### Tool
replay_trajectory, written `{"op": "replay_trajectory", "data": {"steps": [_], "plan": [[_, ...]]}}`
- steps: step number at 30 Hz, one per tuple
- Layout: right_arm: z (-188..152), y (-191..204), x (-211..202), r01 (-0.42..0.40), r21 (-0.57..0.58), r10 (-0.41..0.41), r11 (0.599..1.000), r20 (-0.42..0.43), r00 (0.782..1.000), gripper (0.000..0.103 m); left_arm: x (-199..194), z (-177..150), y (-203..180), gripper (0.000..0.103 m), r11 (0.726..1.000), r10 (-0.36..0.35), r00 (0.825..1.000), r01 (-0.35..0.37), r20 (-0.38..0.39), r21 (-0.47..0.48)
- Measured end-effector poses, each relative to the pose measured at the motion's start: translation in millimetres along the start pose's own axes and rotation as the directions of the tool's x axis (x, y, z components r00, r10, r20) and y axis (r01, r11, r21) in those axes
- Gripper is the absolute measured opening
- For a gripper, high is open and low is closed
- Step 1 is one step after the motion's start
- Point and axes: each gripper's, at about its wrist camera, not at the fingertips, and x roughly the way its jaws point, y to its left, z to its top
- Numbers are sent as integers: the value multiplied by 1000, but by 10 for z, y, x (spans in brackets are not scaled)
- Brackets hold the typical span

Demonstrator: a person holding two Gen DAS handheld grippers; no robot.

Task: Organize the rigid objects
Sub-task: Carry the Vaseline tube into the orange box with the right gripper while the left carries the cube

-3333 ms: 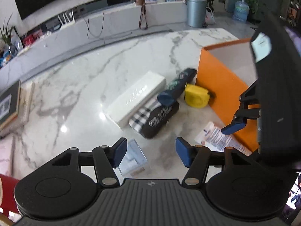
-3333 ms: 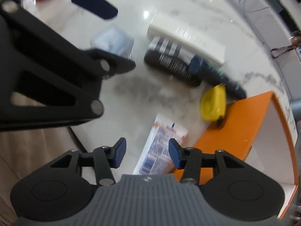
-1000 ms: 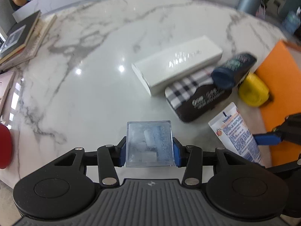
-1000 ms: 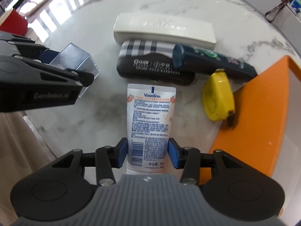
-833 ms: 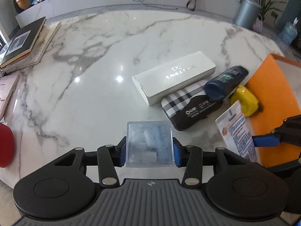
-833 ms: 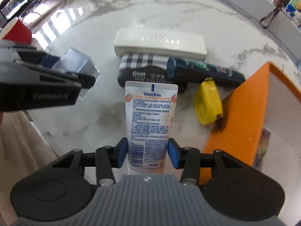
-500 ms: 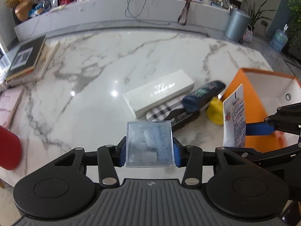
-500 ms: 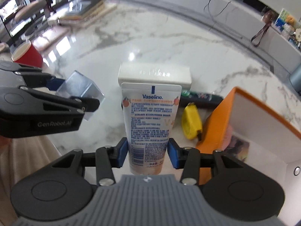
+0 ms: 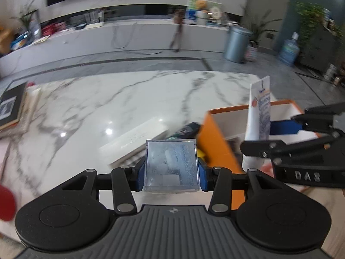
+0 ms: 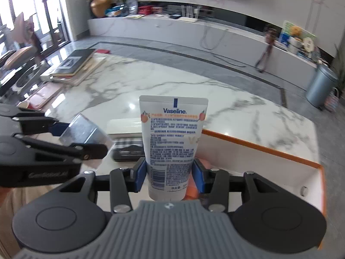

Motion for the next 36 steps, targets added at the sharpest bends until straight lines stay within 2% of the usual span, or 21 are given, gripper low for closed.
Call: {"op": "replay_trajectory", "data": {"steps": [8,15,24,36], "plan": [[-212,-588,-105,85,90,-84,992,-25,996,46,185,136,-545,52,991,-105,994,106,-13,84],[-422,-956,161,112,148,-98,983,-99,990,46,476,214,-901,52,978,-143,989,148,-44,147],[-602,-1279,666,95,208,-51,974,-205,977,46,901,282,-1170,52,970,-137,987,152,-86,192],[-635,-1463,1185,59,251,14,966,-280,960,46,1247,371,-1248,52,962,-95,991,116,-96,246]]}}
